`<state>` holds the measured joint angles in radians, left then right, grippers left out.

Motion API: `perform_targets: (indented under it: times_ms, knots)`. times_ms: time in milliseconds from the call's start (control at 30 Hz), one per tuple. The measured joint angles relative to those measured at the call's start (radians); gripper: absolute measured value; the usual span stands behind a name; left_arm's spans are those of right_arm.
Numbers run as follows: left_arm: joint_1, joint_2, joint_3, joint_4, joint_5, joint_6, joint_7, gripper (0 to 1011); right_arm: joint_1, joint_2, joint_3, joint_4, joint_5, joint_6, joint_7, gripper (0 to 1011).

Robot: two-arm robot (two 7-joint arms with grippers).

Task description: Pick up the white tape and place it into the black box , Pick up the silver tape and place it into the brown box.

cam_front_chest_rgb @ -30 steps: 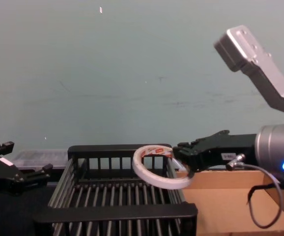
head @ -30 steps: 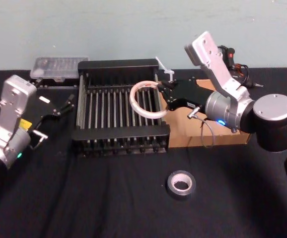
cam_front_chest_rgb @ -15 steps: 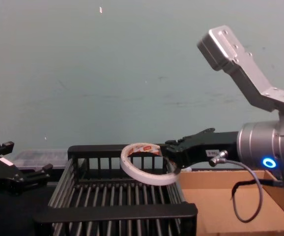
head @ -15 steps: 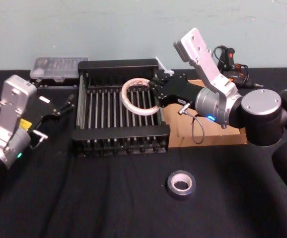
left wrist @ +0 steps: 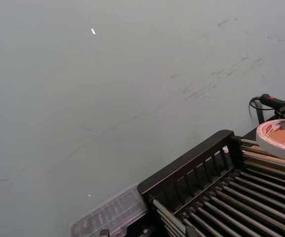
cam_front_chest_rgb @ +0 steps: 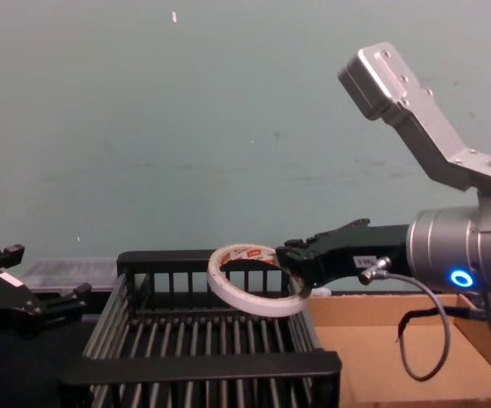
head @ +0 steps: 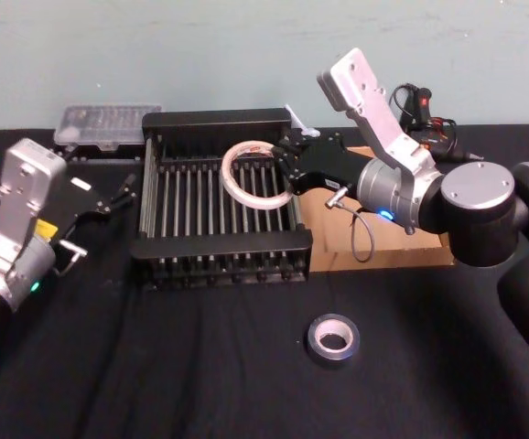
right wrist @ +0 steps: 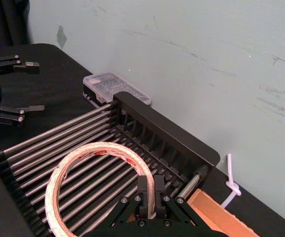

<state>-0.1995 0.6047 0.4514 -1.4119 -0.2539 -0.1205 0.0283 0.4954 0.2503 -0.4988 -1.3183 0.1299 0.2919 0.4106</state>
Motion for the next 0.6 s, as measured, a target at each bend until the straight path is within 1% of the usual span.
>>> perform_targets:
  times_ms: [200, 300, 367, 400, 433, 533, 600]
  knots:
    - [0.0, 0.0, 0.0, 0.0, 0.0, 0.0, 0.0, 1001, -0.001, 0.001, 0.0, -0.001, 0.0, 0.001, 0.0, 84]
    - [0.0, 0.0, 0.0, 0.0, 0.0, 0.0, 0.0, 1001, -0.002, 0.001, 0.0, -0.002, 0.001, 0.001, 0.0, 117]
    - [0.0, 0.0, 0.0, 0.0, 0.0, 0.0, 0.0, 1001, -0.002, 0.001, 0.0, -0.003, 0.001, 0.001, 0.0, 184]
    - [0.0, 0.0, 0.0, 0.0, 0.0, 0.0, 0.0, 1001, -0.002, 0.001, 0.0, -0.003, 0.001, 0.001, 0.0, 198]
    - [0.0, 0.0, 0.0, 0.0, 0.0, 0.0, 0.0, 1001, -0.002, 0.001, 0.0, -0.003, 0.001, 0.001, 0.0, 249]
    - [0.0, 0.0, 0.0, 0.0, 0.0, 0.0, 0.0, 1001, -0.002, 0.002, 0.0, -0.003, 0.001, 0.002, 0.0, 354]
    - [0.0, 0.0, 0.0, 0.0, 0.0, 0.0, 0.0, 1001, -0.003, 0.002, 0.0, -0.003, 0.001, 0.002, 0.0, 387]
